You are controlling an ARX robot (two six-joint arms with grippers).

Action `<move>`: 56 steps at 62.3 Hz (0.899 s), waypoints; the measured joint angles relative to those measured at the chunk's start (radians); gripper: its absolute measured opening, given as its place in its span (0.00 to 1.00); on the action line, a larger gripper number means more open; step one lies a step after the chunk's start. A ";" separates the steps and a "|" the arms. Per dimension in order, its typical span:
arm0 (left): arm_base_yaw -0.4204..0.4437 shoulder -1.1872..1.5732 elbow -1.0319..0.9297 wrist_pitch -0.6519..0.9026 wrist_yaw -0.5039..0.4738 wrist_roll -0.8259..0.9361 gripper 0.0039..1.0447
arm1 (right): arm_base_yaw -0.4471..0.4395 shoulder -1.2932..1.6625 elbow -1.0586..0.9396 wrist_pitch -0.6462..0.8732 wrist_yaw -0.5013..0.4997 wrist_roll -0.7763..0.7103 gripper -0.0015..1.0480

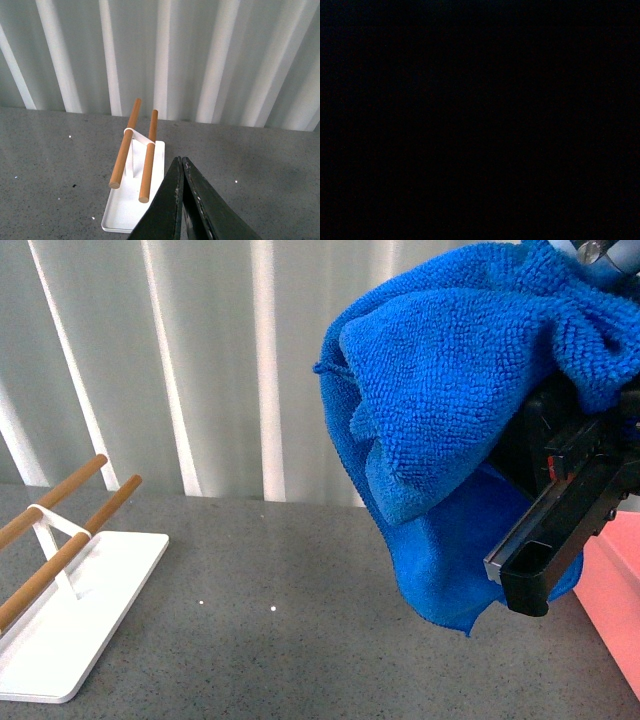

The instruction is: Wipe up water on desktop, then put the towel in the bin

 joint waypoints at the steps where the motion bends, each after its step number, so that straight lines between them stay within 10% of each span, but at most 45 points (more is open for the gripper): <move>1: 0.000 -0.002 -0.003 0.000 0.000 0.000 0.03 | 0.000 0.000 0.000 0.000 0.001 0.000 0.06; 56: 0.000 -0.272 -0.014 -0.229 0.002 0.000 0.03 | -0.001 -0.008 0.003 -0.070 0.002 -0.020 0.06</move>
